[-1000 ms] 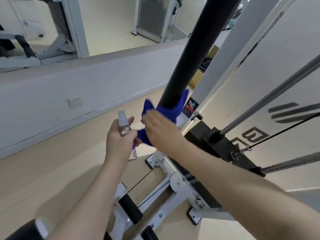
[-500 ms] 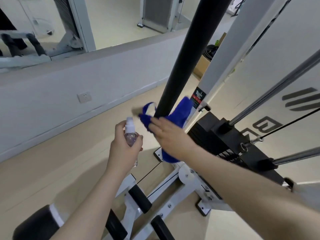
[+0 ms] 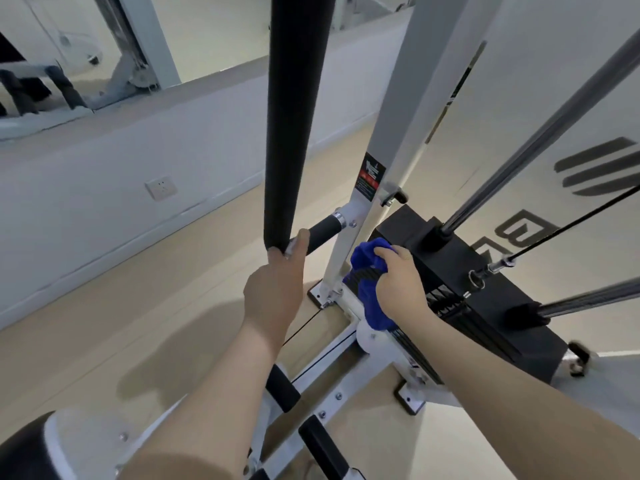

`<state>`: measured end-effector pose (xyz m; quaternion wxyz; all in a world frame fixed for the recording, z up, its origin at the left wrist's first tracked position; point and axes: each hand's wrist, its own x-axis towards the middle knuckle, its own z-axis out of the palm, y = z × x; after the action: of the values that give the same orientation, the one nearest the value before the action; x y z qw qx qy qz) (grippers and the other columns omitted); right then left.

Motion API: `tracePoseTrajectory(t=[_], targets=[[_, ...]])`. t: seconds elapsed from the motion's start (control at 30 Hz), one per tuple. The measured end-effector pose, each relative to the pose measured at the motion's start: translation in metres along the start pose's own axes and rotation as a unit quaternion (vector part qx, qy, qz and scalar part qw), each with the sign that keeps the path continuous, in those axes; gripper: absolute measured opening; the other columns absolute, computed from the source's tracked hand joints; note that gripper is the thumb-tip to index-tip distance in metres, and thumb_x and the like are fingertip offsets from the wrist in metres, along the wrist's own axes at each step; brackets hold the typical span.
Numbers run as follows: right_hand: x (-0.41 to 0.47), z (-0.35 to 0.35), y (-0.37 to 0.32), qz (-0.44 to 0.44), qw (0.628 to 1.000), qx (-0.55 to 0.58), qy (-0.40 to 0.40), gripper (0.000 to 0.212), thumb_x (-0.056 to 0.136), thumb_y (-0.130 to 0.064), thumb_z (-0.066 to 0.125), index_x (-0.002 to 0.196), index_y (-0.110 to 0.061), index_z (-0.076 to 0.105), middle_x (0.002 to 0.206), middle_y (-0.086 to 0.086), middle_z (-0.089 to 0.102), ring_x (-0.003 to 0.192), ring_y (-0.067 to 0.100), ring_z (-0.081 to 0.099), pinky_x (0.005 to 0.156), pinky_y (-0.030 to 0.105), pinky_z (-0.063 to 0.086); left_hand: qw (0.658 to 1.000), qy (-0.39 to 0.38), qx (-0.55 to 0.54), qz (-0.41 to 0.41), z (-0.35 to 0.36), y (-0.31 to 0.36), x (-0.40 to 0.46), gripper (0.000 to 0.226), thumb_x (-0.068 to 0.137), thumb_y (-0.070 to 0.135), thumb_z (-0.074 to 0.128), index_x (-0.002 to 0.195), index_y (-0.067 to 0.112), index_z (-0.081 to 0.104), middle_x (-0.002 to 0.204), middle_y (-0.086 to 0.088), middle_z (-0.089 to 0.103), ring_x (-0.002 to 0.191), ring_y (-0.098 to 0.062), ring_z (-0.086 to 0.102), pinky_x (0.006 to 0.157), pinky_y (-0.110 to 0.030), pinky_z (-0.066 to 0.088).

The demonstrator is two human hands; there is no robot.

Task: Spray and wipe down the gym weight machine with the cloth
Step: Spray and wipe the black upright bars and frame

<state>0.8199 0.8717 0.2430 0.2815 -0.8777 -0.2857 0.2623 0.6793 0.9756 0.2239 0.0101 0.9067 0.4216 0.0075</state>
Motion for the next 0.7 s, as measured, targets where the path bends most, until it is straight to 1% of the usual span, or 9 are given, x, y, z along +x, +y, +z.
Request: tracePoseTrajectory(t=[0.07,0.17,0.27,0.33,0.4,0.47,0.53,0.63,0.7], targets=[[-0.002,0.006,-0.002,-0.018,0.996,0.082,-0.012,0.046,0.093,0.004,0.037,0.136,-0.013,0.040,0.129,-0.007,0.040,0.097,0.007,0.046,0.071,0.004,0.034,1.000,-0.022,0.001,-0.014,-0.001,0.004,-0.002,0.065,0.091,0.004,0.039,0.145,0.022,0.006,0.098,-0.012,0.052,0.048,-0.018,0.042,0.040,-0.023,0.026],[-0.004,0.021,-0.014,-0.082,0.989,0.113,-0.041,0.048,0.094,0.006,0.036,0.136,-0.017,0.041,0.137,-0.004,0.034,0.102,0.004,0.041,0.081,0.009,0.035,0.999,0.003,-0.036,-0.037,0.001,0.004,-0.003,0.062,0.095,0.009,0.039,0.145,0.025,0.005,0.101,-0.010,0.049,0.050,-0.017,0.043,0.040,-0.022,0.027],[0.000,0.042,-0.037,-0.157,0.975,0.154,-0.041,0.050,0.092,0.008,0.036,0.136,-0.016,0.041,0.142,-0.002,0.030,0.107,-0.002,0.039,0.087,0.000,0.030,0.990,-0.026,-0.131,-0.050,-0.007,-0.005,-0.013,0.056,0.098,0.022,0.037,0.146,0.030,0.007,0.101,-0.001,0.049,0.058,-0.016,0.051,0.050,-0.026,0.041],[0.000,0.061,-0.057,-0.202,0.963,0.176,-0.040,0.053,0.091,0.010,0.035,0.137,-0.013,0.039,0.144,-0.001,0.026,0.116,0.003,0.038,0.099,0.007,0.029,0.966,-0.026,-0.240,-0.090,-0.020,-0.019,-0.022,0.050,0.097,0.028,0.041,0.141,0.031,0.018,0.096,0.006,0.055,0.060,-0.015,0.055,0.054,-0.026,0.044],[0.002,0.086,-0.062,-0.233,0.955,0.183,-0.023,0.055,0.088,0.010,0.034,0.138,-0.014,0.038,0.143,0.000,0.027,0.117,0.008,0.041,0.103,0.016,0.032,0.942,0.000,-0.310,-0.128,-0.027,-0.030,-0.026,0.058,0.094,0.027,0.049,0.143,0.028,0.018,0.087,0.008,0.056,0.060,-0.015,0.055,0.053,-0.026,0.041],[0.010,0.104,-0.041,-0.255,0.958,0.131,-0.008,0.046,0.092,-0.002,0.039,0.133,-0.025,0.042,0.133,-0.003,0.039,0.112,0.010,0.049,0.101,0.026,0.040,0.933,0.033,-0.330,-0.144,-0.025,-0.036,-0.025,0.069,0.091,0.022,0.055,0.147,0.024,0.016,0.094,0.010,0.054,0.062,-0.015,0.054,0.057,-0.025,0.040],[0.027,0.105,-0.010,-0.249,0.969,0.006,0.001,0.036,0.093,-0.013,0.048,0.125,-0.031,0.047,0.125,-0.003,0.049,0.110,0.015,0.052,0.096,0.037,0.044,0.918,0.053,-0.359,-0.161,-0.019,-0.039,-0.017,0.065,0.090,0.021,0.057,0.146,0.024,0.023,0.103,0.011,0.055,0.064,-0.012,0.054,0.057,-0.023,0.040],[0.068,0.079,0.015,-0.177,0.968,-0.167,0.053,0.056,0.088,0.003,0.047,0.139,-0.016,0.037,0.142,0.008,0.035,0.122,0.027,0.040,0.102,0.038,0.036,0.886,0.045,-0.431,-0.167,-0.013,-0.041,-0.005,0.053,0.089,0.025,0.058,0.138,0.027,0.036,0.087,0.002,0.062,0.071,-0.008,0.061,0.052,-0.019,0.041],[0.094,0.058,0.014,-0.109,0.973,-0.173,0.104,0.058,0.089,0.005,0.044,0.143,-0.011,0.031,0.148,0.009,0.027,0.126,0.029,0.034,0.103,0.031,0.032,0.865,0.032,-0.473,-0.166,-0.012,-0.039,0.000,0.052,0.089,0.027,0.059,0.136,0.030,0.037,0.080,0.005,0.062,0.074,-0.010,0.065,0.053,-0.022,0.044]])
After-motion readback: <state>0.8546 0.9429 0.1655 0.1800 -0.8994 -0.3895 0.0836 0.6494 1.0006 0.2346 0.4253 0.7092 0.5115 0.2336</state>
